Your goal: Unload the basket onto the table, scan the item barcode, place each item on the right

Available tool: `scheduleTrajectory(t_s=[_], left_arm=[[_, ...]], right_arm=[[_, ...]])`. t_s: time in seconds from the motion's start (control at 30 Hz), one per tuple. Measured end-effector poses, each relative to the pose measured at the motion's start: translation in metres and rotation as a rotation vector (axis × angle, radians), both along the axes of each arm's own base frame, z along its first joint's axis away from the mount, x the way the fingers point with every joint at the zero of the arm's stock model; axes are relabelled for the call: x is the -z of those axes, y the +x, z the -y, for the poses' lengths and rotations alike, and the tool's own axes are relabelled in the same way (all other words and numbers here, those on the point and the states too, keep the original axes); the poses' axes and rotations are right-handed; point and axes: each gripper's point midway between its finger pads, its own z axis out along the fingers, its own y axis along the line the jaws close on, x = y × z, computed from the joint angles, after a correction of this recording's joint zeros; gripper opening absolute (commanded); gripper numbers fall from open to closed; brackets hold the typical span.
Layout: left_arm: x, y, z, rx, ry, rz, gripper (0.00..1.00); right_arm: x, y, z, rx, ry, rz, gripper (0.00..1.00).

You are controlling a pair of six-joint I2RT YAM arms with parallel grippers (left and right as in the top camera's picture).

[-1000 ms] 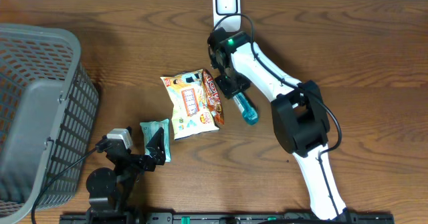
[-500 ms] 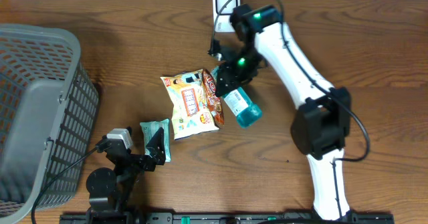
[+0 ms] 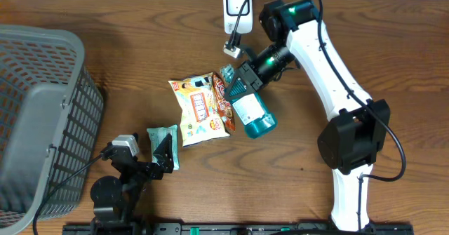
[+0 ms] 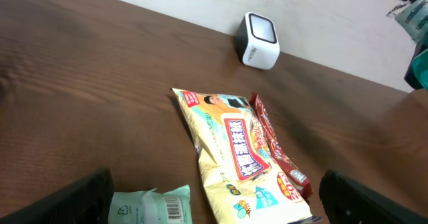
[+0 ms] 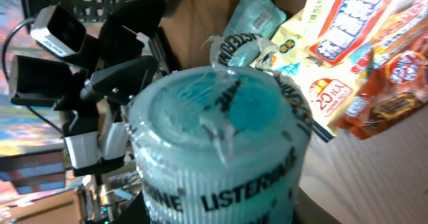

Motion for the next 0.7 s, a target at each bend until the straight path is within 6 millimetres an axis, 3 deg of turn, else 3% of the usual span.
scheduleTrajectory(t_s=[0.7], left_arm=[[0.0,0.0,0.0,0.0,0.0,0.0,0.98]], right_arm=[[-0.0005,-0.0084,-0.007,0.017,0.073,-0.092,0.02]])
